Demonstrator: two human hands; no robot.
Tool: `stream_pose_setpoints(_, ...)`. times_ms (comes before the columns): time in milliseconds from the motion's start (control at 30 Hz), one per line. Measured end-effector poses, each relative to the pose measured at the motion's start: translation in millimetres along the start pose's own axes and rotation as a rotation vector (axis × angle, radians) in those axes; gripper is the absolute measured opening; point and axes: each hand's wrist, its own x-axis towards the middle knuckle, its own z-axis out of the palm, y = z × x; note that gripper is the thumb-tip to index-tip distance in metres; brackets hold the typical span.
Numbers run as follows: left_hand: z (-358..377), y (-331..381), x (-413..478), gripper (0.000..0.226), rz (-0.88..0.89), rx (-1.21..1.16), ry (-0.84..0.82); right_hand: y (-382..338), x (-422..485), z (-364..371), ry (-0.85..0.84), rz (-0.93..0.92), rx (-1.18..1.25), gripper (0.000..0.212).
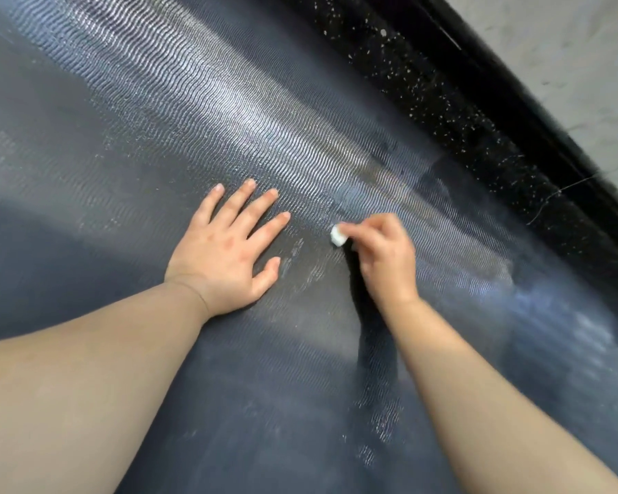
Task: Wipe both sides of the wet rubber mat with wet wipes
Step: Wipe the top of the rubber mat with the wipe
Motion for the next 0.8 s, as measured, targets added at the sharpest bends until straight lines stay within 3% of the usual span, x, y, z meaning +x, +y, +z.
stream_pose_setpoints(67,1.7,-0.5,-0.3,0.058,0.005,0.002,0.02,22.2,44.5,-5.2,0.097,0.261,0.101,0.014)
stream_pose_setpoints(133,3.4,-0.8,-0.3,0.058,0.012,0.006,0.036,46.7,89.3,-11.8,0.273,0.553,0.187,0.026)
stream_pose_setpoints(233,4.3,-0.5,-0.5,0.057,0.017,0.012,0.046,69.5,123.7,-18.9,0.361,0.698,0.142,0.028)
stream_pose_setpoints(333,4.4,0.0,-0.1,0.057,0.018,0.015,0.048,56.6,104.7,-7.8,0.372,0.651,0.085,0.025)
stream_pose_setpoints(433,3.2,0.3,0.4,0.057,0.013,0.013,0.043,27.3,33.5,6.9,0.298,0.371,-0.061,0.025)
stream_pose_setpoints(533,2.2,-0.3,0.2,0.058,0.008,0.015,0.033,-1.6,-44.7,10.0,0.167,0.259,-0.002,0.032)
stream_pose_setpoints(633,2.2,0.8,0.2,0.058,0.01,0.01,0.024,1.5,-57.1,-3.1,0.002,0.131,0.008,0.033)
stream_pose_setpoints(733,2.9,0.6,-0.1,0.058,0.014,0.014,0.029,28.6,-2.5,-15.2,0.044,0.166,-0.082,0.03)
stream_pose_setpoints(800,3.7,-0.3,-0.2,0.058,0.015,0.014,0.033,53.5,49.9,-22.9,0.151,0.348,-0.109,0.029)
